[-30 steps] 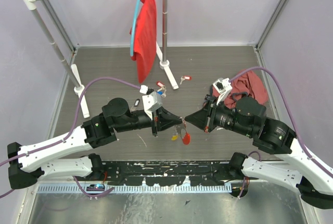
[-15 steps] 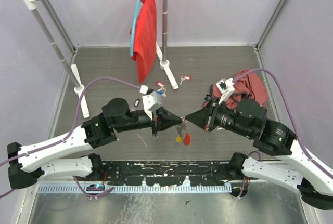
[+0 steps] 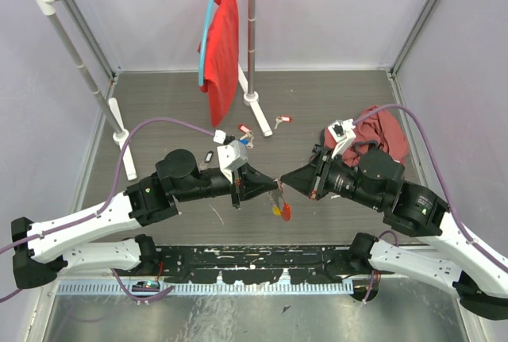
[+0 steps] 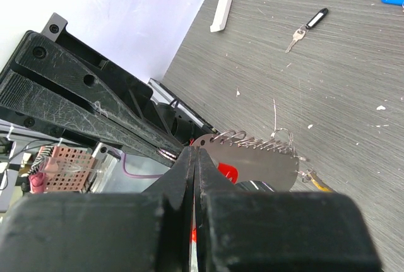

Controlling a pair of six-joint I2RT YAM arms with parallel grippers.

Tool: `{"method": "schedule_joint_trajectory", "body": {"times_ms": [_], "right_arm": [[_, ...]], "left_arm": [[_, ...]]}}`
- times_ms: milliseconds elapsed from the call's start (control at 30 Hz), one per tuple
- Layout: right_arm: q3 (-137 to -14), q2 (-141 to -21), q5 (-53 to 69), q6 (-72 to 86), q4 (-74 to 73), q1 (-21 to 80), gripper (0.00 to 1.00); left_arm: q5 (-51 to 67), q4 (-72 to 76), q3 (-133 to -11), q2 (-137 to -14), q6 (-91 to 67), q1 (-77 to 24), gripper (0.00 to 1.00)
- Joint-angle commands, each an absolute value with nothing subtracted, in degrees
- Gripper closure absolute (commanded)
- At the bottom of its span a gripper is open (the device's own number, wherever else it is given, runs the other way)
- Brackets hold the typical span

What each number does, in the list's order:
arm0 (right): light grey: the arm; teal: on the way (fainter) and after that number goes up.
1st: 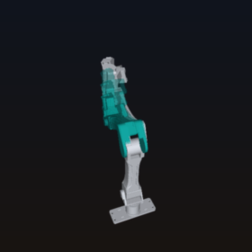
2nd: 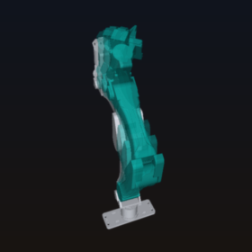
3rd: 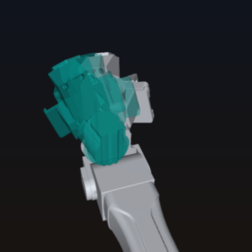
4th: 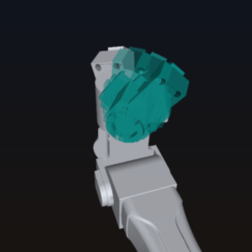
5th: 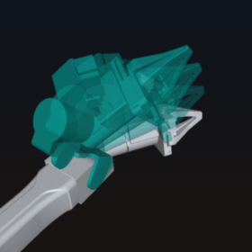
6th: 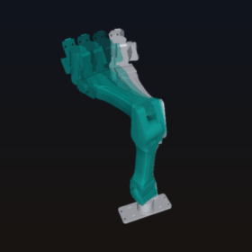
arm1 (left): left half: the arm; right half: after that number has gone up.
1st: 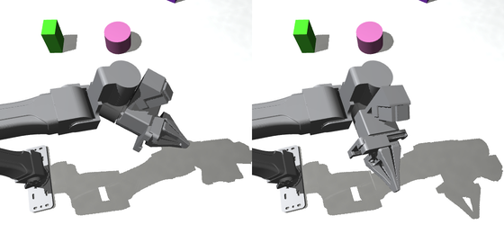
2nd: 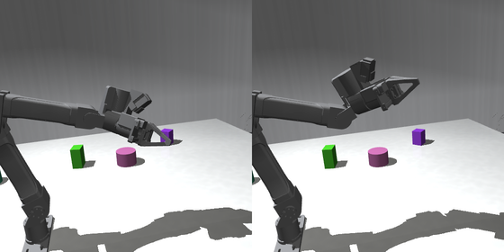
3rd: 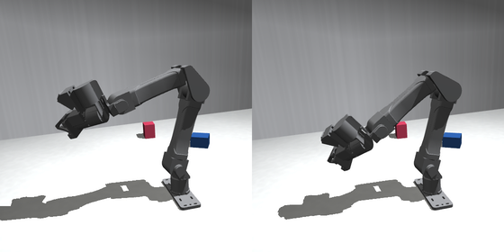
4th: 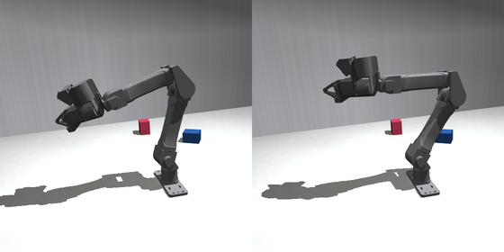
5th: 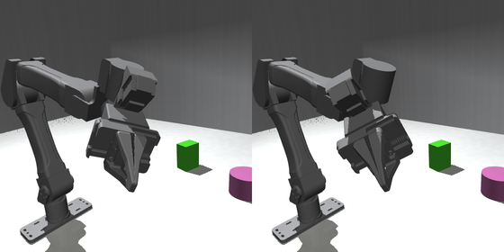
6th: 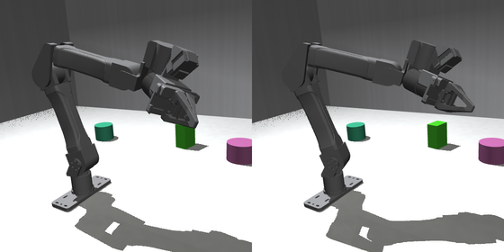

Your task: Put the keys on the keyring

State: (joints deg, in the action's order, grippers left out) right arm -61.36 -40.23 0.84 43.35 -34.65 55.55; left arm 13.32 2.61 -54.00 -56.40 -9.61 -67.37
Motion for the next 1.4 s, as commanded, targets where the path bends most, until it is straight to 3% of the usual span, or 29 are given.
{"method": "schedule_joint_trajectory", "body": {"times_ms": [0,133,333,733,900,1133,1367], "right_arm": [[-61.61,-40.61,-0.89,43.72,-31.58,55.57,0.99],[-61.39,-40.22,-0.62,43.94,-31.19,55.60,0.97],[-61.60,-38.87,-2.06,43.42,-31.79,55.59,0.71],[-64.02,-34.67,-11.17,36.31,-36.90,55.61,0.41],[-64.23,-34.28,-16.33,35.52,-39.82,55.62,0.23],[-64.88,-34.52,-19.68,35.85,-42.36,55.62,0.13],[-65.15,-34.43,-20.31,36.56,-44.21,55.56,0.05]], "left_arm": [[14.63,6.33,-55.02,-55.94,-9.49,-67.63,1.00],[14.03,6.25,-54.85,-55.96,-9.50,-67.54,1.00],[10.54,3.98,-55.10,-55.90,-8.37,-67.57,1.00],[0.59,-8.43,-58.55,-57.91,-4.17,-67.50,1.00],[-5.82,-18.36,-61.55,-59.92,-2.64,-67.46,1.00],[-11.04,-36.82,-71.27,-68.62,-1.68,-64.88,1.00],[-5.43,-38.10,-75.34,-81.50,0.35,-61.39,1.00]]}}
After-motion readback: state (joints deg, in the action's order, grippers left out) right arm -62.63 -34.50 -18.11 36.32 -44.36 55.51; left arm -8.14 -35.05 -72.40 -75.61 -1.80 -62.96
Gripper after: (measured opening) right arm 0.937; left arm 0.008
